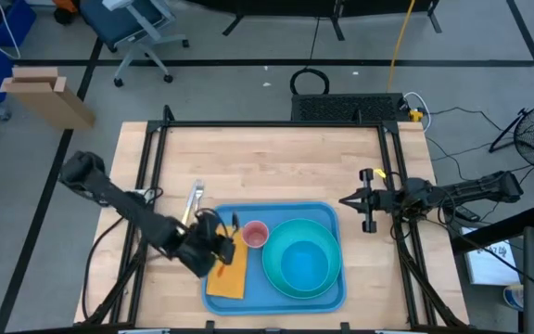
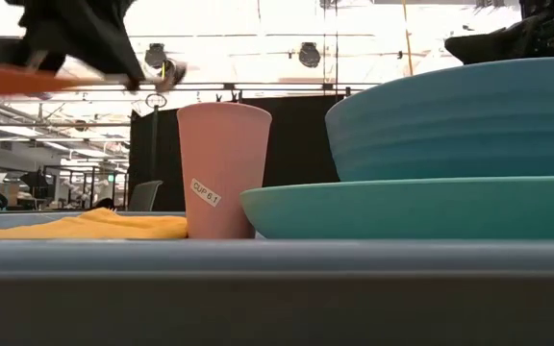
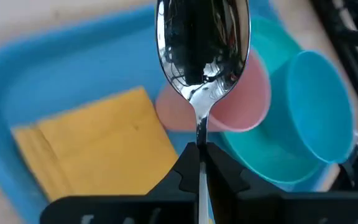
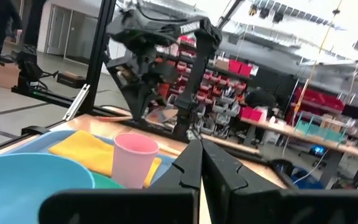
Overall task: Set up tray
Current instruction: Put the orange spoon on top of the yellow table napkin on the blue serving tray
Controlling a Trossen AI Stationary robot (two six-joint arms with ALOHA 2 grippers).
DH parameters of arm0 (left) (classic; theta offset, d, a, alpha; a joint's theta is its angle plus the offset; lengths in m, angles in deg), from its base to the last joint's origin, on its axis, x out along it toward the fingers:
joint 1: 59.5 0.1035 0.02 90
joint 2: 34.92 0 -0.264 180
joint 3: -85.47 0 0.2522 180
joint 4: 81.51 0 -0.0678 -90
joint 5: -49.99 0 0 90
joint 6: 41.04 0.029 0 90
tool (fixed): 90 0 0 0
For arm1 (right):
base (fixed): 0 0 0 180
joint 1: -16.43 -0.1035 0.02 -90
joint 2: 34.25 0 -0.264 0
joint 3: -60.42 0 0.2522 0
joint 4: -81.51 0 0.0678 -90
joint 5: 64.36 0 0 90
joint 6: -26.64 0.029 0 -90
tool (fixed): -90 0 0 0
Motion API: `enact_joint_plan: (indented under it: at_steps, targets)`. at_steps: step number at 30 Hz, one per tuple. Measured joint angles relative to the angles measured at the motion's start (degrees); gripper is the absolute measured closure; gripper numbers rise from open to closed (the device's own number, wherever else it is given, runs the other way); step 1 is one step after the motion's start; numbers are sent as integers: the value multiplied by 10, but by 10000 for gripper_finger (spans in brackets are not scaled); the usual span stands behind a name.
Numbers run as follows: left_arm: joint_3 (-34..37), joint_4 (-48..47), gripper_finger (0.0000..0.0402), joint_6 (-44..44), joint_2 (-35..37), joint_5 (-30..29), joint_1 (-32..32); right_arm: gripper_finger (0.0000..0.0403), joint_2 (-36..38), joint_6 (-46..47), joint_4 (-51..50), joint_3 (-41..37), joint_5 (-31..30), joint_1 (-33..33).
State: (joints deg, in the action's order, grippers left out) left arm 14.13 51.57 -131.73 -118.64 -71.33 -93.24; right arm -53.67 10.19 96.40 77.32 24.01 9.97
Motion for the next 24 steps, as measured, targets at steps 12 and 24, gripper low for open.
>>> enact_joint_plan:
  at_steps: [12, 24]
  targets:
    - [-109, -50, 393, -94, -183, 99, 2, 403, 0, 71, -19, 0, 2, 0]
    - [-165, -175, 393, -166, -236, 133, 10, 403, 0, 81, -19, 0, 4, 0]
